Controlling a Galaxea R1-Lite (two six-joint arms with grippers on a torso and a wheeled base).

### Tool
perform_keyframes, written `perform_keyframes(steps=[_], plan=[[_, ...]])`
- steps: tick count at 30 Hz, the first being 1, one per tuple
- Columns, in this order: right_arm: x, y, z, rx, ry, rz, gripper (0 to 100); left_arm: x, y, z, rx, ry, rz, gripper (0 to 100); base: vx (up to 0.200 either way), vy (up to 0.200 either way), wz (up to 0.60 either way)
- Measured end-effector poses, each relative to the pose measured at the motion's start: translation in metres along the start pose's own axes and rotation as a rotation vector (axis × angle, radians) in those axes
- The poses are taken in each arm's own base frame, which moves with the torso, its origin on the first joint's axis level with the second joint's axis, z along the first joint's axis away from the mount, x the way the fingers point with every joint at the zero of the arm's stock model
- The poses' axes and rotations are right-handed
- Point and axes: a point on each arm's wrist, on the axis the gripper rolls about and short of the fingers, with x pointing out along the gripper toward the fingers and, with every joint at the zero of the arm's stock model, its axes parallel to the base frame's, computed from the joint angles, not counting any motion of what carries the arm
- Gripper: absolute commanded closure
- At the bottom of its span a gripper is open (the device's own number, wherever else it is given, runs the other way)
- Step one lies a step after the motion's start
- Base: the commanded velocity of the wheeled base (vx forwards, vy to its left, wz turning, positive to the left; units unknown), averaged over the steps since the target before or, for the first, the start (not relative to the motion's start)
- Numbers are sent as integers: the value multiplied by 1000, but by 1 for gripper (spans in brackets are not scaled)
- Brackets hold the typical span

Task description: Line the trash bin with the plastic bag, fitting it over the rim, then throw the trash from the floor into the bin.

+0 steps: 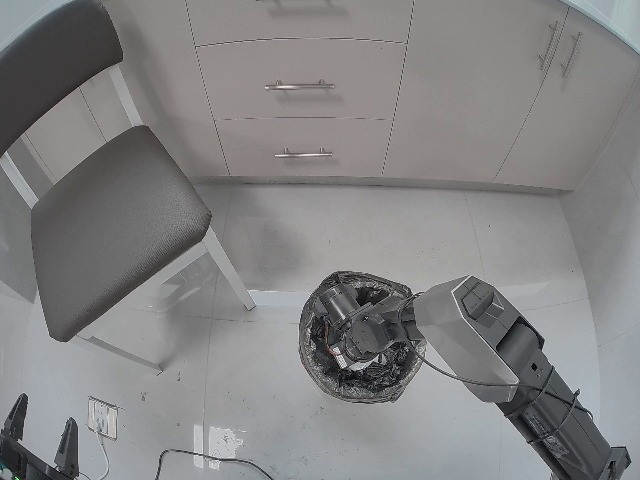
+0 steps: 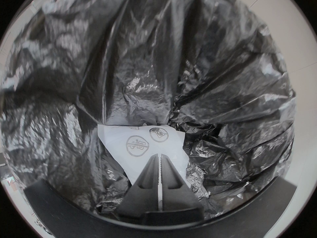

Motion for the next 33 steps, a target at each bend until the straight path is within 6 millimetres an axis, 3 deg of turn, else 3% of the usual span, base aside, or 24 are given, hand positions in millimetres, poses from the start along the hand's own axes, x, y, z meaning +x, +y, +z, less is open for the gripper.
perform_keyframes(steps=[14,33], plan=[[26,4,-17,-6,33,-9,100,0,0,0,0,0,0,0,0,0,0],[52,-13,-30,19,80,-37,100,0,0,0,0,0,0,0,0,0,0]])
